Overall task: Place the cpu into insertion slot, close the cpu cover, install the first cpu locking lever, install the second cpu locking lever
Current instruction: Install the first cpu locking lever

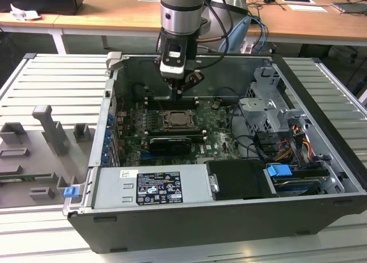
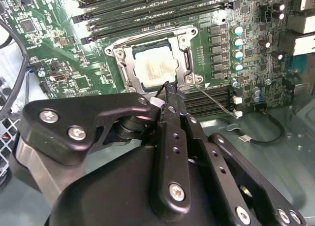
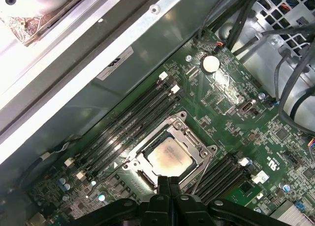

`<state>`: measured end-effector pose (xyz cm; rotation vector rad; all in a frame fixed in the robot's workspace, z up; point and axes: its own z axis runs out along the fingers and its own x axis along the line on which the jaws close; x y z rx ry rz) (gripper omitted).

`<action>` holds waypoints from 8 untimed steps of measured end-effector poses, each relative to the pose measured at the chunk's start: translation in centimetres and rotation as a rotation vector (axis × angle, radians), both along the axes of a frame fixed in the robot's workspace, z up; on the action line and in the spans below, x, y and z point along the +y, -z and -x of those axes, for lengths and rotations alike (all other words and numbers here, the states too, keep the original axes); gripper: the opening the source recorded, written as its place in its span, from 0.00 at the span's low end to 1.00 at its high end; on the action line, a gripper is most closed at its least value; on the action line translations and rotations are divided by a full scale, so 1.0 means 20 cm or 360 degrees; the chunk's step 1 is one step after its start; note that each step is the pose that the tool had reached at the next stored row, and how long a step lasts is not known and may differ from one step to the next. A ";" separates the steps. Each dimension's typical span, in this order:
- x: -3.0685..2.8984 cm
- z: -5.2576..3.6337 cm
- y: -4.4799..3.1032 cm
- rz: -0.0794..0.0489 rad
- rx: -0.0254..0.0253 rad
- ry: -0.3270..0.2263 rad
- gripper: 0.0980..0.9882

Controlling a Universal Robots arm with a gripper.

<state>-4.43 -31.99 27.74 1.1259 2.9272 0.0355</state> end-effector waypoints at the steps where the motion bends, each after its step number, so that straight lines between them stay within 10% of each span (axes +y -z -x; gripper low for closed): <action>1: 0.000 0.000 0.000 0.0000 0.00001 -0.0014 0.01; 8: 0.000 0.003 0.000 0.0000 0.00000 -0.0063 0.01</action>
